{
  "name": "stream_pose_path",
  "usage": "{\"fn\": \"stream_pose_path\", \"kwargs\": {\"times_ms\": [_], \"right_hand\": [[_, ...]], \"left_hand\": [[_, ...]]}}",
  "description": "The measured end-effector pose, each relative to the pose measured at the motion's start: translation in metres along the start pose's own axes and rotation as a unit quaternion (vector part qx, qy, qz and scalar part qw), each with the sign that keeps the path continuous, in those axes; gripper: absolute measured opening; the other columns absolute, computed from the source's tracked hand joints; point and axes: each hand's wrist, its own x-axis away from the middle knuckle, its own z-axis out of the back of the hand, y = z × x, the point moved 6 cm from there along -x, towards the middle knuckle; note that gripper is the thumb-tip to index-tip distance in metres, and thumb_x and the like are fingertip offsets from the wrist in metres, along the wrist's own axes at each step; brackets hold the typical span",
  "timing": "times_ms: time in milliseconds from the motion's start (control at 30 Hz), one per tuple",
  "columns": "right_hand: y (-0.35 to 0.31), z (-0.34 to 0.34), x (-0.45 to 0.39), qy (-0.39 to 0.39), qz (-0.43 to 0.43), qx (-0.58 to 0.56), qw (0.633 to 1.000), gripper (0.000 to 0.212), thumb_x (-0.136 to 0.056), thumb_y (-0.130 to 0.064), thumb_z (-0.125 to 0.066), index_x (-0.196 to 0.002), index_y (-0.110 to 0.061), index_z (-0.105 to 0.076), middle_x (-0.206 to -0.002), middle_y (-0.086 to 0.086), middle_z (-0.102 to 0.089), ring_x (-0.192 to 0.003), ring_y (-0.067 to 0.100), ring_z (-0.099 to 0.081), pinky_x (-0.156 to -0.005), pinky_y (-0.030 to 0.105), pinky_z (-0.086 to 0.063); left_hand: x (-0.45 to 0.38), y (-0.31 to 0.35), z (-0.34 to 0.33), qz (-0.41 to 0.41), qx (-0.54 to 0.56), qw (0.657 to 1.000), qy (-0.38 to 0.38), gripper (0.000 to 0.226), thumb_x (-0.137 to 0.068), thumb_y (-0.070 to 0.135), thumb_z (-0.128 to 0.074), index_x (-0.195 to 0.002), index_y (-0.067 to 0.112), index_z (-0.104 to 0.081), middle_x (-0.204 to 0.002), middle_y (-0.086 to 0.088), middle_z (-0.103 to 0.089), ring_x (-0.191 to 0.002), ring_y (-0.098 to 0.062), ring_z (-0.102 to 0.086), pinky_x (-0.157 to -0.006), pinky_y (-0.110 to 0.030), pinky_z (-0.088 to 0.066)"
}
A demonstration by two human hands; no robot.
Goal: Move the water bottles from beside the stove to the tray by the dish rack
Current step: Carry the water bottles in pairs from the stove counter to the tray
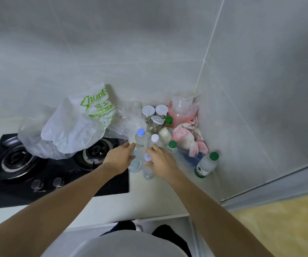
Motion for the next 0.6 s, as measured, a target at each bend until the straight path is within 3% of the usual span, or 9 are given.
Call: {"fn": "stream_pose_path", "kwargs": {"times_ms": [167,300,433,600], "right_hand": [[-0.010,0.035,0.010,0.015,0.072,-0.057,0.996,0.036,-0.098,-0.035,-0.066,-0.127,-0.015,-0.055,-0.125,0.006,-0.055,-0.112,0.030,-0.059,-0.075,0.034,-0.035],[-0.041,0.084,0.009,0.013,0.137,-0.135,0.981,0.024,-0.094,-0.039,-0.069,-0.099,-0.024,-0.050,-0.097,-0.012,-0.053,-0.088,0.021,-0.054,-0.067,0.035,-0.034],[-0.096,0.125,0.009,-0.023,0.221,-0.179,0.958,0.027,-0.088,-0.037,-0.075,-0.086,-0.025,-0.051,-0.087,-0.007,-0.055,-0.077,0.018,-0.052,-0.069,0.037,-0.043],[-0.199,0.162,0.022,-0.041,0.330,-0.197,0.922,0.030,-0.086,-0.031,-0.077,-0.082,-0.016,-0.052,-0.079,-0.005,-0.052,-0.072,0.015,-0.044,-0.065,0.033,-0.038]], "left_hand": [[0.041,0.008,0.025,0.064,0.031,0.996,0.060,0.023,-0.104,0.037,-0.052,-0.118,0.019,-0.047,-0.110,-0.001,-0.057,-0.091,-0.034,-0.066,-0.067,-0.041,-0.050],[0.087,0.003,0.072,0.087,0.060,0.987,0.122,0.021,-0.102,0.039,-0.051,-0.117,0.025,-0.048,-0.112,0.001,-0.060,-0.090,-0.033,-0.063,-0.074,-0.044,-0.052],[0.150,-0.002,0.123,0.069,0.055,0.986,0.142,0.022,-0.098,0.043,-0.048,-0.114,0.028,-0.046,-0.105,0.007,-0.058,-0.081,-0.024,-0.058,-0.072,-0.043,-0.052],[0.256,-0.022,0.188,0.149,0.062,0.962,0.221,0.024,-0.092,0.043,-0.049,-0.110,0.027,-0.051,-0.098,0.006,-0.063,-0.075,-0.019,-0.055,-0.069,-0.041,-0.049]]}}
